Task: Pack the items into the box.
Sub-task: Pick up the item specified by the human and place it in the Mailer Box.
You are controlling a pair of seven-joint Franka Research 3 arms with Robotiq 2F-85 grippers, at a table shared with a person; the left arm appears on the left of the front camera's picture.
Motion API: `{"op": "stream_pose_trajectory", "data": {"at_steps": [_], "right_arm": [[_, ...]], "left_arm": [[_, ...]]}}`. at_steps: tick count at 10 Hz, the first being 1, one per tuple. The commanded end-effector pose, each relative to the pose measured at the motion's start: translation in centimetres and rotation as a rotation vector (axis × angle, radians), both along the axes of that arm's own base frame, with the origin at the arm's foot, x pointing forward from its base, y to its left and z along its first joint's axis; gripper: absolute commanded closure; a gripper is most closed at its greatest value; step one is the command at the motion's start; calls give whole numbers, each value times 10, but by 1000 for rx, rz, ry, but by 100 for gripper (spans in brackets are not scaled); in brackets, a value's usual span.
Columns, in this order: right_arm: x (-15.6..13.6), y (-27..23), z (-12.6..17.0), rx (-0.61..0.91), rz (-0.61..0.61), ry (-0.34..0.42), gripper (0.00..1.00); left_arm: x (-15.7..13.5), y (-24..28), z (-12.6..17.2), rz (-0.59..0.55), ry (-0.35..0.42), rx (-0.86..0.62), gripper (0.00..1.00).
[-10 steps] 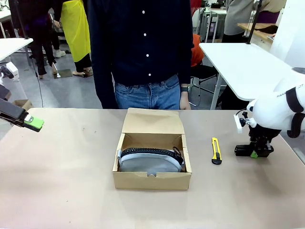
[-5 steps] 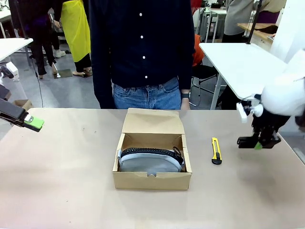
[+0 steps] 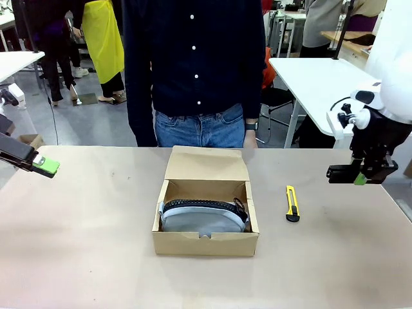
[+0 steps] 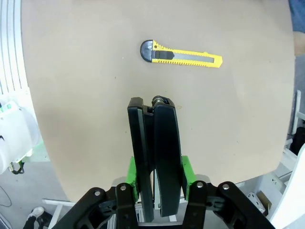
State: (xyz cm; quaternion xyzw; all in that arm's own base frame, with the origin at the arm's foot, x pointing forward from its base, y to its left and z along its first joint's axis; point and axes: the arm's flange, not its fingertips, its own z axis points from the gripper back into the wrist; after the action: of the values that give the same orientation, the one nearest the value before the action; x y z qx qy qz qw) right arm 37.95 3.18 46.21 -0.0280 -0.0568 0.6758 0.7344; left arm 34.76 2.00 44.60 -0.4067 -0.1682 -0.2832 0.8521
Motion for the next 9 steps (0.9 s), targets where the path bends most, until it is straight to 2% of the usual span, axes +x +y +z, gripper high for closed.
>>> {"op": "stream_pose_trajectory", "data": {"at_steps": [1,2,3,4,6,9], "right_arm": [[3,-2,-5,-10,28,-11,70],[0,0,0,0,0,0,58],[1,-3,-12,92,-70,0,58],[3,15,-3,111,-131,-13,58],[16,89,12,40,-168,-4,58],[30,207,4,75,-74,43,58]], "left_arm": [[-1,3,-1,-8,-11,2,0],[-1,3,-1,-8,-11,2,0],[-1,3,-1,-8,-11,2,0],[-1,3,-1,-8,-11,2,0],[-1,3,-1,-8,-11,2,0],[-1,3,-1,-8,-11,2,0]]}}
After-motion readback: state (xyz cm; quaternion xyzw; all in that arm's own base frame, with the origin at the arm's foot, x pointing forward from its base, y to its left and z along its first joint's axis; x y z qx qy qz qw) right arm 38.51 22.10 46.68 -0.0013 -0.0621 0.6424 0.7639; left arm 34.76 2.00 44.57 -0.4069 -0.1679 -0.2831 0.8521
